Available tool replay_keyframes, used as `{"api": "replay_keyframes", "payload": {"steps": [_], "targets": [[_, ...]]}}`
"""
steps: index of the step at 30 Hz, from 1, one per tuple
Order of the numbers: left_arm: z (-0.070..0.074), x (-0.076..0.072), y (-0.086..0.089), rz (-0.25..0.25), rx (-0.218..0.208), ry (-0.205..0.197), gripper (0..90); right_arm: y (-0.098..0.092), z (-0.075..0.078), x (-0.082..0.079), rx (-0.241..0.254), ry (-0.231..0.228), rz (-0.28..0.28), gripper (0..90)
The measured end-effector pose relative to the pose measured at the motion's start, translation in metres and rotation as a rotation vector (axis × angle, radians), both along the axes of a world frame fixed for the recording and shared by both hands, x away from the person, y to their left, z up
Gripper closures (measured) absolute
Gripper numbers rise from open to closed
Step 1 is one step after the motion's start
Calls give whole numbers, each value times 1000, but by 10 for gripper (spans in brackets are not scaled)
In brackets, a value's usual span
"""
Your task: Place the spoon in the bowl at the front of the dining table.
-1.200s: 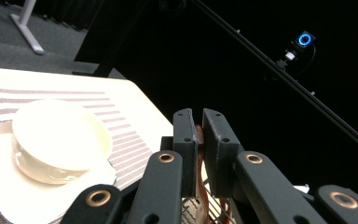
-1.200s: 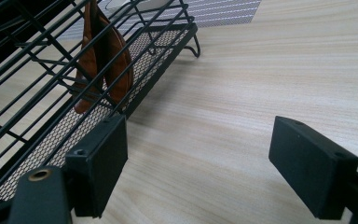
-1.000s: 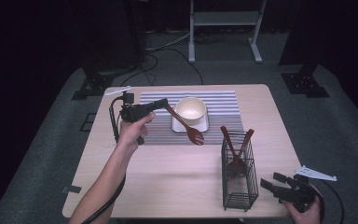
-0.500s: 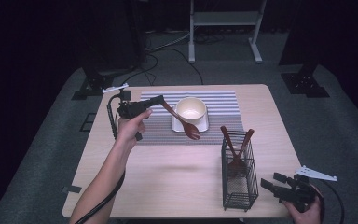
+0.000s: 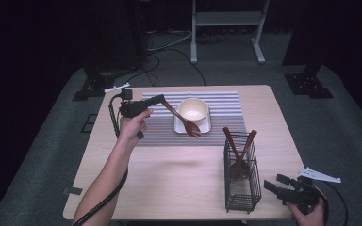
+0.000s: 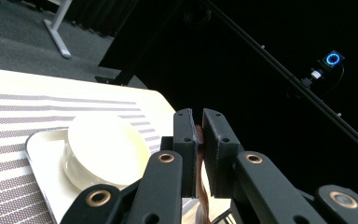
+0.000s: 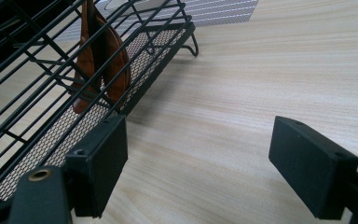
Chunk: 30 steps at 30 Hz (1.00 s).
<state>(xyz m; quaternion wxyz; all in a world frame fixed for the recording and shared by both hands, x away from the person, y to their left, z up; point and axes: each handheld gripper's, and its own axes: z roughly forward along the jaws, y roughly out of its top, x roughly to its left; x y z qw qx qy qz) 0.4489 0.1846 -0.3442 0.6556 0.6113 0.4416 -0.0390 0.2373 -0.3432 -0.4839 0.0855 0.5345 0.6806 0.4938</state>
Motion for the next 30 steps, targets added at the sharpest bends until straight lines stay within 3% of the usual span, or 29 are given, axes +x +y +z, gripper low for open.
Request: {"api": "replay_keyframes", "payload": {"steps": [30], "targets": [[-9, 25, 1, 60, 4, 26, 843, -2, -1, 0, 9, 3, -4, 183]]}}
